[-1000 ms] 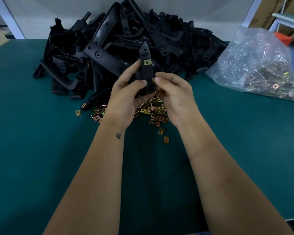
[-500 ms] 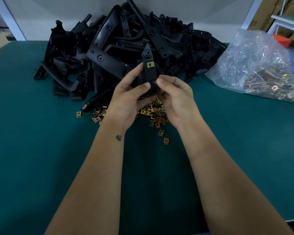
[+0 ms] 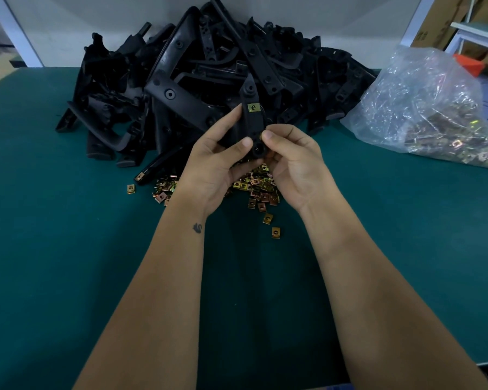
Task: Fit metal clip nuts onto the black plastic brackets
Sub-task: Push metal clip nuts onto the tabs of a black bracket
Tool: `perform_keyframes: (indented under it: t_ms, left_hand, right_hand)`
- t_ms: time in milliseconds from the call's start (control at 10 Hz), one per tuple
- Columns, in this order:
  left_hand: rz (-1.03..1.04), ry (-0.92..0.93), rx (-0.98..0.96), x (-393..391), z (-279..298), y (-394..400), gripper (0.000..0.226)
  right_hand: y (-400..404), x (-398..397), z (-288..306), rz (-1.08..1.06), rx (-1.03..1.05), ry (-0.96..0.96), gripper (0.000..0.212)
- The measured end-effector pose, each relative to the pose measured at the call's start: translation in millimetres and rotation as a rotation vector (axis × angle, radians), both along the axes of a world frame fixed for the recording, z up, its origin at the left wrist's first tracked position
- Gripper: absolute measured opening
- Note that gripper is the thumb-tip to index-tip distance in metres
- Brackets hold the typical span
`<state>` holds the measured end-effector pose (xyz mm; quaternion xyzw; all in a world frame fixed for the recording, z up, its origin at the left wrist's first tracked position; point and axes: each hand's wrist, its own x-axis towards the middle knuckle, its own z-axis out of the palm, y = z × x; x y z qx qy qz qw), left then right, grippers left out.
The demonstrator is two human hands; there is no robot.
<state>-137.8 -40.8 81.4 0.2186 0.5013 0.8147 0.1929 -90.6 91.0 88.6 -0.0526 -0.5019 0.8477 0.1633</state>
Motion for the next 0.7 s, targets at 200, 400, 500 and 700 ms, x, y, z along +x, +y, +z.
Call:
perform_keyframes:
  t_ms: [200,400,500,700]
  left_hand:
    - [-0.025,0.003,-0.046,-1.2,0.1,-1.5,0.055]
    - [-0.015,0.004,-0.051,-0.7,-0.4,-0.1,0.055]
    - [-0.019,0.0,-0.057,-0.7,-0.7,-0.2,0.055]
    - [-0.015,0.004,-0.074,-0.6,-3.9,0.7,0.055]
  right_hand:
    - [3.7,1.5,-0.2,0.026,0.064,0.004,0.021]
    - [2.6,1.1,-1.2,0.028,0.075,0.004,0.022]
    - [2.5,1.3,-1.6,0.04,0.079,0.007,0.022]
    - [4.8,2.2,-1.9,0.054,0.119,-0.019,0.021]
